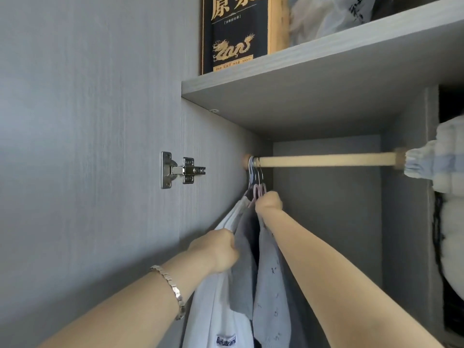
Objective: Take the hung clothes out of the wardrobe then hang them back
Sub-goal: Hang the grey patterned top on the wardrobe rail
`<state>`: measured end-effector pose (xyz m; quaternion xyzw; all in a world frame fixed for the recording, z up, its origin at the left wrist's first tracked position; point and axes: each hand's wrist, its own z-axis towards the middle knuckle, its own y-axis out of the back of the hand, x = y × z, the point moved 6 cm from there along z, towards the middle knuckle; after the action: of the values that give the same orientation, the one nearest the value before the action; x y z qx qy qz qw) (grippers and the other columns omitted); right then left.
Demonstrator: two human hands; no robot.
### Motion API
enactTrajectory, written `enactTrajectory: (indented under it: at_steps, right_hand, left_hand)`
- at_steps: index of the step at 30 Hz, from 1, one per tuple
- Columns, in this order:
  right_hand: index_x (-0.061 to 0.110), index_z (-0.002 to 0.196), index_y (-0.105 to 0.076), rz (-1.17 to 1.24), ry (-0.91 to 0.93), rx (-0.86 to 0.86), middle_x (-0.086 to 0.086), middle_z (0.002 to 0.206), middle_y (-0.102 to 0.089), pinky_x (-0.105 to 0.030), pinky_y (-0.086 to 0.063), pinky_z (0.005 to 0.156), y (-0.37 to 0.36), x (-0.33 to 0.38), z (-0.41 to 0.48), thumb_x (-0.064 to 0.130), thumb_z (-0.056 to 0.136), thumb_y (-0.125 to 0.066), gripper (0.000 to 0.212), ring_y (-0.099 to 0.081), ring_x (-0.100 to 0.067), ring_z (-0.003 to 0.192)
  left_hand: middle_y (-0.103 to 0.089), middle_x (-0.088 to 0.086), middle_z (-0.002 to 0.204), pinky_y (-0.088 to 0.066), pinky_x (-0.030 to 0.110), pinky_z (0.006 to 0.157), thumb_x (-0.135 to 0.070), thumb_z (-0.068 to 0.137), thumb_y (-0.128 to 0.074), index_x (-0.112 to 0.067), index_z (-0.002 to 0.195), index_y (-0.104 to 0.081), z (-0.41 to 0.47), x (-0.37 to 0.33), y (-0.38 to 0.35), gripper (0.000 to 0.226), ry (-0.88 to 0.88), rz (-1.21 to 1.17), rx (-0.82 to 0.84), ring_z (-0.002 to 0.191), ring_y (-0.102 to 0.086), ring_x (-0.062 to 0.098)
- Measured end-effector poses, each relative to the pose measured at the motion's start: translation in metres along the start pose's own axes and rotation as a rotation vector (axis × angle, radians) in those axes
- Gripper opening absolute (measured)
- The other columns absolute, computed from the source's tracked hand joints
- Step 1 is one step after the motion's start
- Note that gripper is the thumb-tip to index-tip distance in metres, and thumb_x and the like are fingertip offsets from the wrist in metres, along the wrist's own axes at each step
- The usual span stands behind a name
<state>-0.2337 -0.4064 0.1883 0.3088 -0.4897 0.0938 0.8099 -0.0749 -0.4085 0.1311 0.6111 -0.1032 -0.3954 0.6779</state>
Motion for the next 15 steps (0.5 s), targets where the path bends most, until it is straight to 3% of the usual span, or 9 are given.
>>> enactTrajectory:
  at_steps: [2, 4, 6, 8, 11, 13, 15]
  right_hand:
    - [0.021, 0.064, -0.035, -0.058, 0.067, 0.042, -0.002, 0.072, -0.041, -0.026, -0.039, 0.077, -0.02, -0.006, 0.005, 0.02, 0.097, -0.044, 0.034, -0.046, -0.016, 0.073]
    - [0.005, 0.094, -0.056, -0.049, 0.123, 0.123, -0.016, 0.094, -0.059, -0.033, -0.044, 0.088, -0.039, -0.009, -0.001, 0.023, 0.097, -0.047, 0.02, -0.057, -0.028, 0.096]
    - [0.0, 0.123, -0.047, -0.043, 0.176, 0.123, -0.019, 0.119, -0.058, -0.031, -0.043, 0.091, -0.04, -0.013, -0.011, 0.024, 0.097, -0.046, 0.035, -0.054, -0.031, 0.113]
    - [0.004, 0.131, -0.042, 0.005, 0.196, 0.096, -0.015, 0.127, -0.055, -0.031, -0.042, 0.093, -0.032, -0.024, -0.026, 0.025, 0.099, -0.042, 0.038, -0.052, -0.029, 0.118]
    - [0.005, 0.118, -0.052, -0.045, 0.086, 0.159, -0.013, 0.117, -0.057, -0.028, -0.044, 0.085, -0.023, -0.059, -0.05, 0.022, 0.099, -0.04, 0.029, -0.056, -0.028, 0.11]
    - [0.009, 0.085, -0.059, -0.146, -0.025, 0.283, -0.012, 0.096, -0.061, -0.027, -0.046, 0.07, -0.019, -0.088, -0.074, 0.017, 0.096, -0.041, 0.023, -0.06, -0.025, 0.086]
    - [0.006, 0.07, -0.06, -0.234, -0.072, 0.324, -0.011, 0.081, -0.062, -0.028, -0.049, 0.062, -0.005, -0.111, -0.103, 0.013, 0.092, -0.044, 0.028, -0.058, -0.021, 0.069]
  left_hand:
    - [-0.063, 0.005, 0.09, -0.049, 0.03, 0.075, -0.016, 0.086, -0.041, -0.019, 0.083, -0.052, 0.004, 0.005, -0.004, 0.012, 0.004, -0.013, 0.005, 0.088, -0.066, 0.025]
    - [-0.061, 0.002, 0.091, -0.046, 0.028, 0.073, -0.018, 0.088, -0.041, -0.02, 0.083, -0.051, 0.007, 0.009, -0.008, 0.011, 0.004, -0.012, 0.007, 0.095, -0.065, 0.025]
    - [-0.059, 0.0, 0.09, -0.043, 0.025, 0.072, -0.019, 0.089, -0.042, -0.022, 0.082, -0.05, 0.008, 0.011, -0.011, 0.011, 0.003, -0.024, 0.003, 0.096, -0.064, 0.024]
    - [-0.062, 0.001, 0.091, -0.047, 0.027, 0.075, -0.02, 0.089, -0.042, -0.023, 0.079, -0.05, 0.007, 0.012, -0.016, 0.013, -0.005, -0.034, 0.0, 0.094, -0.065, 0.024]
    - [-0.064, 0.006, 0.09, -0.051, 0.034, 0.083, -0.019, 0.09, -0.042, -0.02, 0.078, -0.049, 0.004, 0.01, -0.028, 0.015, -0.039, -0.05, 0.038, 0.091, -0.065, 0.026]
    - [-0.065, 0.009, 0.091, -0.05, 0.034, 0.081, -0.019, 0.091, -0.042, -0.018, 0.079, -0.049, -0.003, 0.006, -0.042, 0.014, -0.059, -0.069, 0.097, 0.087, -0.064, 0.026]
    - [-0.069, 0.014, 0.093, -0.048, 0.028, 0.072, -0.016, 0.09, -0.042, -0.015, 0.077, -0.049, -0.014, -0.002, -0.061, 0.016, -0.091, -0.081, 0.179, 0.078, -0.063, 0.027]
